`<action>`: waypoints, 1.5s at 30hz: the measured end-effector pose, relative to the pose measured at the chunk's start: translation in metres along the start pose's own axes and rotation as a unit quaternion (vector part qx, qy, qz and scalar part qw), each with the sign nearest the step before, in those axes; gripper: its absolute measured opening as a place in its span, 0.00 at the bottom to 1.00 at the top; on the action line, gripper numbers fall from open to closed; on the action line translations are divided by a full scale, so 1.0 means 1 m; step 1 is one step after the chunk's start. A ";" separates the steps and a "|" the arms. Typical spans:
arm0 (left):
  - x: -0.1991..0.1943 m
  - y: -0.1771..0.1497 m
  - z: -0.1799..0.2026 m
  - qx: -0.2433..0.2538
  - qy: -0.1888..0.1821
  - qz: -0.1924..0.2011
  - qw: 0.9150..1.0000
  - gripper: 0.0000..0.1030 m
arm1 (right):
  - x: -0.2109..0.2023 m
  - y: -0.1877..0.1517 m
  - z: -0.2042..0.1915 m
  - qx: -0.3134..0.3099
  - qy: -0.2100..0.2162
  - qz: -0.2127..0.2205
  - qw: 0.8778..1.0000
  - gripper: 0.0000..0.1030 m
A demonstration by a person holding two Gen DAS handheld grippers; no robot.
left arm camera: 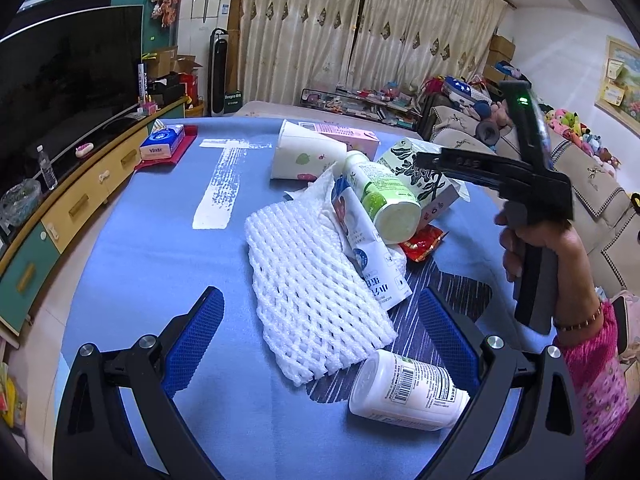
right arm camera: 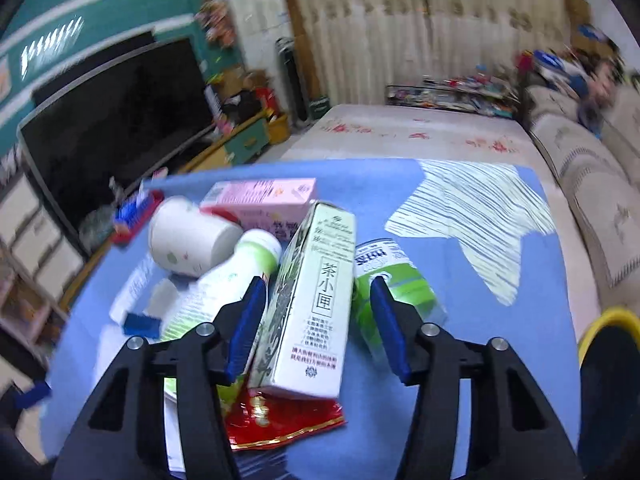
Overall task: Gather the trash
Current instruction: 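Carry the tea carton to the bin and open the right gripper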
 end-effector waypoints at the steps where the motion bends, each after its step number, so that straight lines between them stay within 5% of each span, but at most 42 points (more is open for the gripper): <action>1: 0.000 0.001 -0.001 -0.001 0.000 0.000 1.000 0.93 | -0.002 -0.004 0.002 0.007 0.004 0.000 1.000 0.50; 12: 0.004 0.001 0.003 0.000 -0.004 -0.004 1.000 0.93 | 0.031 -0.008 0.007 0.062 0.060 -0.049 0.995 0.44; 14: 0.004 0.000 0.004 0.002 -0.004 -0.004 1.000 0.93 | 0.039 -0.010 0.006 0.067 0.073 -0.056 0.993 0.32; 19: 0.001 -0.002 0.005 0.001 -0.004 -0.001 1.000 0.93 | 0.015 -0.016 -0.003 0.043 0.034 -0.012 0.998 0.28; 31: -0.018 -0.003 0.014 0.012 0.005 0.018 1.000 0.93 | -0.066 -0.032 0.000 0.029 0.035 0.059 0.997 0.28; 38: -0.022 -0.007 0.036 0.037 0.007 0.018 0.999 0.93 | -0.119 -0.061 0.053 0.053 -0.013 0.096 0.994 0.28; 45: -0.021 -0.006 0.056 0.054 0.008 0.016 0.998 0.93 | -0.136 -0.098 0.162 0.151 -0.081 0.085 0.982 0.28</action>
Point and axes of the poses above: each gripper's, at about its wrist camera, not at the fingertips, and x roughly the way its jaws point, z to its right, y to its top, the point moved 1 cm from there along x, roughly the way its jaws point, and after that the axes turned 11 degrees about -z, right-handed, at the moved point
